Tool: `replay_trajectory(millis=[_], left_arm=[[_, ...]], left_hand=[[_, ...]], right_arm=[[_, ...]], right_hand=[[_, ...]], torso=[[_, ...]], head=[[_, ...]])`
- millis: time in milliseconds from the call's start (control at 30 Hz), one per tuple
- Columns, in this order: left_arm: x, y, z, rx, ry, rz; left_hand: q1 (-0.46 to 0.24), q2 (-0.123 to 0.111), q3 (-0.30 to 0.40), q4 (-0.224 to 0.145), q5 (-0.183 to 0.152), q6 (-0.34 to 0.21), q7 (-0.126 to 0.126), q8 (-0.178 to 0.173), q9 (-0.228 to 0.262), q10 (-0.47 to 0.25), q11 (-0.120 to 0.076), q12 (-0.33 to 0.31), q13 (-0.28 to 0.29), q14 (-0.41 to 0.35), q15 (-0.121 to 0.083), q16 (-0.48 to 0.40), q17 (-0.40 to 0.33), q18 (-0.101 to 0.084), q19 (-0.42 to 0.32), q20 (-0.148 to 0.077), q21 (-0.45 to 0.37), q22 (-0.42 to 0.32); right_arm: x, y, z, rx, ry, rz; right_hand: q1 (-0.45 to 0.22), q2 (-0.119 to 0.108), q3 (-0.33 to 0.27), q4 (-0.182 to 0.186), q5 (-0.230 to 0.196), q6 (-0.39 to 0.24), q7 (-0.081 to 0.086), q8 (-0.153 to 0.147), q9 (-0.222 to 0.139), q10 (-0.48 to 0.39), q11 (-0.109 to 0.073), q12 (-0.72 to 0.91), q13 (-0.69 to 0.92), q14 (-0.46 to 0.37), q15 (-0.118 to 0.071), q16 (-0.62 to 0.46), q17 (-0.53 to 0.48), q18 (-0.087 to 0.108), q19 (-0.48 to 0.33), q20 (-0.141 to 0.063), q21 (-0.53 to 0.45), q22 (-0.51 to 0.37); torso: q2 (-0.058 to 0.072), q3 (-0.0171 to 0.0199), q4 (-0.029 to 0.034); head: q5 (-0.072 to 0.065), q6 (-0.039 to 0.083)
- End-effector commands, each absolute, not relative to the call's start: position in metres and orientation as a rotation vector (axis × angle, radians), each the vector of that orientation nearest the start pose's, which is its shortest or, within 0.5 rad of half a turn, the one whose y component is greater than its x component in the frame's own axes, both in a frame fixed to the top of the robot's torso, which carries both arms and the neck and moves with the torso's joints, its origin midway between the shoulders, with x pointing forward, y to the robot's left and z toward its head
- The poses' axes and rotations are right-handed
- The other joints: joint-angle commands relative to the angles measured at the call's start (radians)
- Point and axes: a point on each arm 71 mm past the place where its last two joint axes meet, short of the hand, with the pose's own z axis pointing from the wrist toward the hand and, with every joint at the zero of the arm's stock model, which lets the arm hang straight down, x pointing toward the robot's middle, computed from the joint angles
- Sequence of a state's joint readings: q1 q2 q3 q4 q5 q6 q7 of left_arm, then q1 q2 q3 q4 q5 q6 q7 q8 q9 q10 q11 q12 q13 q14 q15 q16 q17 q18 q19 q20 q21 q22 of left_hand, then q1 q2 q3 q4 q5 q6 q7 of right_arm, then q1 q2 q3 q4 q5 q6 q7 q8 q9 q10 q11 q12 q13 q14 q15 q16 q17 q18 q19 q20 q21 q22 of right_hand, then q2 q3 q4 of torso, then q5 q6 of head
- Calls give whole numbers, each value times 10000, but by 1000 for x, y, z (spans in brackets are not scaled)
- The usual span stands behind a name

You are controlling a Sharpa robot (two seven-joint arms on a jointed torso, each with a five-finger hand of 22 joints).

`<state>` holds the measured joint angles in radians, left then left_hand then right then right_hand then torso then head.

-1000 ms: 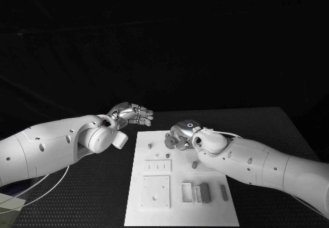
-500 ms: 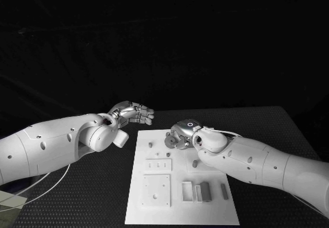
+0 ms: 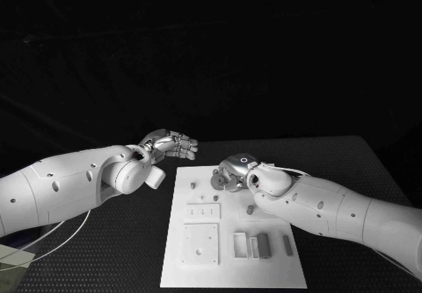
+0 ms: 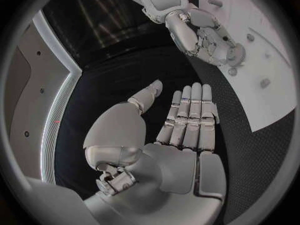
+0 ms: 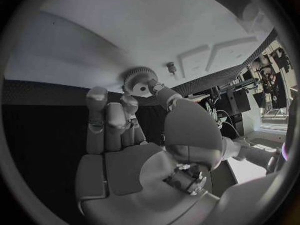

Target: Assemble the parts on the task board

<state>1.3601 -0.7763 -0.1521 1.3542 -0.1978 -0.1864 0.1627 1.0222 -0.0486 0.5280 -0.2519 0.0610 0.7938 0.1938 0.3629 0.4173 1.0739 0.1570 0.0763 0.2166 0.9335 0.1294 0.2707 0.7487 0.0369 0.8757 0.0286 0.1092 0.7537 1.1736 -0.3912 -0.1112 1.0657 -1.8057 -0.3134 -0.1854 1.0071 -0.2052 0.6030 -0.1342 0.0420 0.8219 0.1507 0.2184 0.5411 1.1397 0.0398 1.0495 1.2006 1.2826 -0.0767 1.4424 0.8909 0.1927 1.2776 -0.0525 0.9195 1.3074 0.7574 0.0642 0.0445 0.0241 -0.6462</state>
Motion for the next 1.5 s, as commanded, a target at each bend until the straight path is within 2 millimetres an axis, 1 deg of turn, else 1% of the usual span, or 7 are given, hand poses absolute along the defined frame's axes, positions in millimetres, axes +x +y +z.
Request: replay_trajectory(millis=[33,167,433,600,933,1300,1500], left_arm=[[530,218,-157,-8783,16867,-13380],[531,218,-157,-8792,16851,-13360],[531,218,-157,-8788,16857,-13362],[531,217,-157,-8789,16865,-13361],[531,217,-158,-8797,16871,-13349],[531,217,-158,-8799,16885,-13346],[531,216,-158,-8801,16885,-13342]], left_hand=[[-24,-29,-17,23,-61,-22,34,-49,6,18,19,-66,17,14,41,-69,16,-102,-33,45,-69,10],[-31,-32,-19,30,-61,-42,43,-63,4,15,20,-68,20,15,42,-76,21,-102,-32,45,-73,12],[-30,-37,-19,34,-60,-77,57,-86,1,12,20,-70,25,17,42,-86,28,-100,-32,44,-79,15],[-29,-36,-18,34,-60,-82,59,-89,0,12,20,-70,26,18,42,-88,30,-100,-32,44,-81,16],[-28,-43,-18,35,-61,-101,68,-102,0,4,23,-74,29,18,43,-96,35,-101,-33,45,-87,18],[-29,-44,-18,39,-60,-128,80,-119,-2,-5,26,-78,31,18,44,-105,41,-101,-34,47,-93,20],[-29,-54,-20,39,-61,-149,88,-132,-3,-12,29,-80,32,16,45,-113,45,-102,-37,48,-99,21]], right_arm=[[533,-89,-243,-5033,16140,3984],[533,-90,-242,-4935,15980,4009],[532,-90,-240,-4914,15748,4179],[533,-90,-240,-4855,15671,4194],[532,-89,-241,-4904,15842,4309],[533,-86,-245,-4966,16329,4378],[532,-82,-244,-5003,16298,4483]], right_hand=[[-1,-171,26,99,64,-146,76,-54,-32,-68,35,58,1,14,93,-46,-5,691,-14,-69,-52,148],[39,-232,58,137,66,-197,101,-78,-38,-95,59,74,7,12,118,-42,-2,691,-10,-82,-60,148],[551,468,0,-319,63,651,-146,454,262,-17,-167,201,22,33,-88,15,27,691,18,-94,21,203],[533,565,-106,-450,63,713,-191,504,324,-7,-212,198,2,40,-135,14,44,691,-2,-71,30,201],[448,484,-186,-506,63,562,-166,421,322,-6,-192,183,-23,28,-121,-3,19,691,-15,-53,28,191],[22,31,-126,-30,64,118,-8,135,221,-92,-43,147,-63,10,21,-48,-1,691,-34,-39,-29,160],[0,12,-76,62,66,111,2,125,220,-108,-32,155,-64,9,32,-48,0,691,-34,-49,-35,161]], torso=[[0,7,2],[1,5,6],[-2,1,8],[-1,3,9],[2,-5,11],[1,-13,14],[3,-8,20]], head=[[-14,3],[-18,4],[-33,4],[-27,-1],[-36,-8],[-37,-22],[-32,-28]])
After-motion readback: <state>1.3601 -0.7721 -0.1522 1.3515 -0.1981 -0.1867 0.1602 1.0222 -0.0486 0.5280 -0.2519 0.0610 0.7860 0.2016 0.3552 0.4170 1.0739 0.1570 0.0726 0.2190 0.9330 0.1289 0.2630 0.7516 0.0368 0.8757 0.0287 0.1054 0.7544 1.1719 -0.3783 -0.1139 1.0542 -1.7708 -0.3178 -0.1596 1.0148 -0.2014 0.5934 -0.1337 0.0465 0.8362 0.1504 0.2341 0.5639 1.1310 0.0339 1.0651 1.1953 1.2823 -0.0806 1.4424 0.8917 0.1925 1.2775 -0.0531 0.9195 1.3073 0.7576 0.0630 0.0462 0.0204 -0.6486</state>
